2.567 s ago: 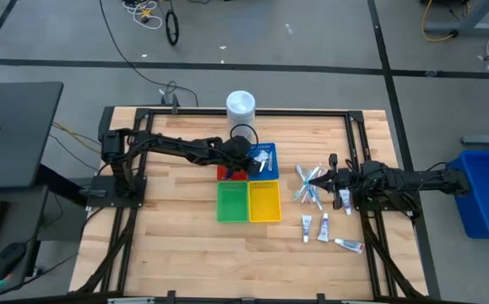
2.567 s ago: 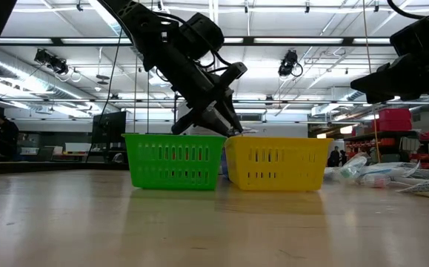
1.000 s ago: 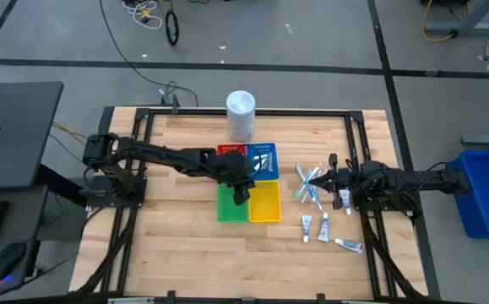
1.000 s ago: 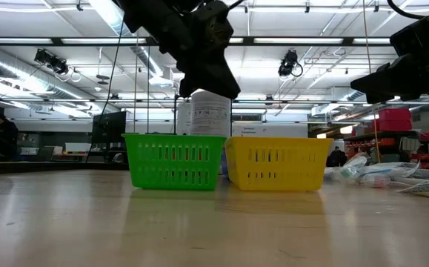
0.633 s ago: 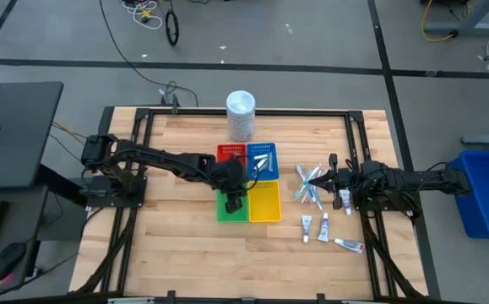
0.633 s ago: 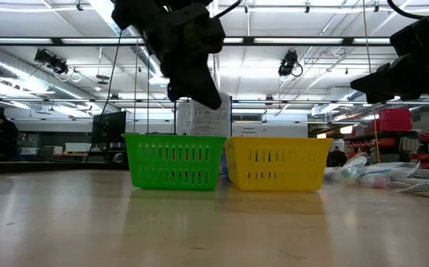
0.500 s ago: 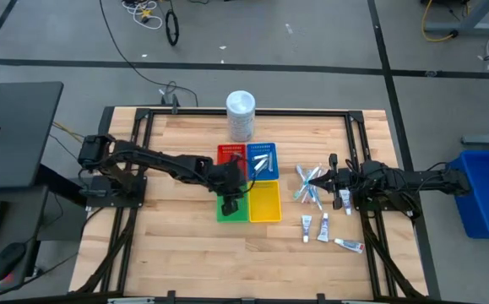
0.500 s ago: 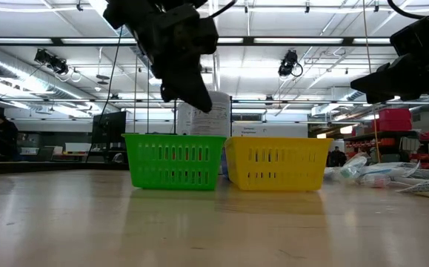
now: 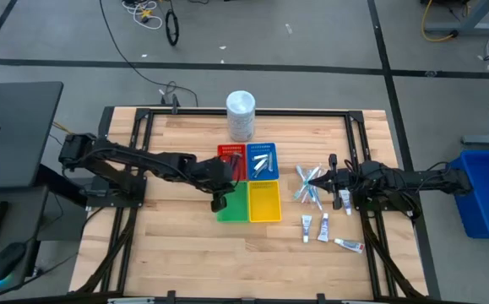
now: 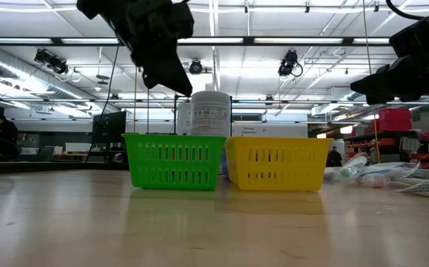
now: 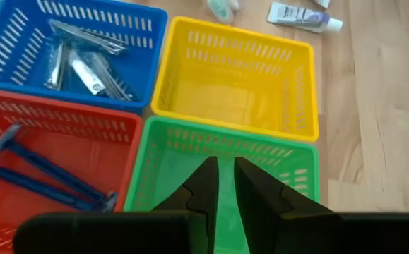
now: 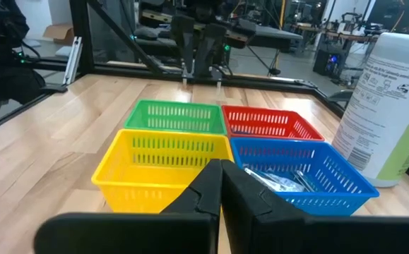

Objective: Pick & Place Travel size toiletries
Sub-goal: Put the green toothbrush into the green bin

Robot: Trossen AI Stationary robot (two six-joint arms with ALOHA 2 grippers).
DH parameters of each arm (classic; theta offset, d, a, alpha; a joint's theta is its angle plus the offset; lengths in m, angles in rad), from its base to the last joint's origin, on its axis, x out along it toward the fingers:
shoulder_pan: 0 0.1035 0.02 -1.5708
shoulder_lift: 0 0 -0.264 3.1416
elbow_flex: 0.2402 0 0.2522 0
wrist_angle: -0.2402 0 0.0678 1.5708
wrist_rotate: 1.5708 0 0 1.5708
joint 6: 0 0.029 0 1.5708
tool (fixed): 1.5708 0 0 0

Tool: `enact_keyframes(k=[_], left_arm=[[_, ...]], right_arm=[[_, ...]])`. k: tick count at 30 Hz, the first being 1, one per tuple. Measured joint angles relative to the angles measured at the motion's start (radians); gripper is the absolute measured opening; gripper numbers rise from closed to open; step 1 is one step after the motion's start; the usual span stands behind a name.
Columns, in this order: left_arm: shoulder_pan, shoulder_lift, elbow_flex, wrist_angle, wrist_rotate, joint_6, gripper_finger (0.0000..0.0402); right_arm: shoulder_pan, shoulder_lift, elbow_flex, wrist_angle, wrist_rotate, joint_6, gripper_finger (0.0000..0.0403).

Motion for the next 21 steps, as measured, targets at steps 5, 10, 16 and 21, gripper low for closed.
enact_keyframes(k=[5,10,16,21], left_arm=[[-0.002,-0.053,-0.052,-0.002,-0.001,-0.008,0.0021],[-0.004,-0.102,-0.117,0.001,0.0,-0.024,0.0008],[-0.006,-0.15,-0.163,-0.001,0.005,-0.026,0.0008],[-0.006,-0.198,-0.207,0.008,0.005,0.0,0.0009]], right_arm=[[0.0,0.0,0.0,0.001,0.0,0.0,0.0014],[0.0,0.0,0.0,0.0,0.0,0.0,0.0013],[0.0,0.0,0.0,0.0,0.0,0.0,0.0013],[0.0,0.0,0.0,0.0,0.0,0.0,0.0013]])
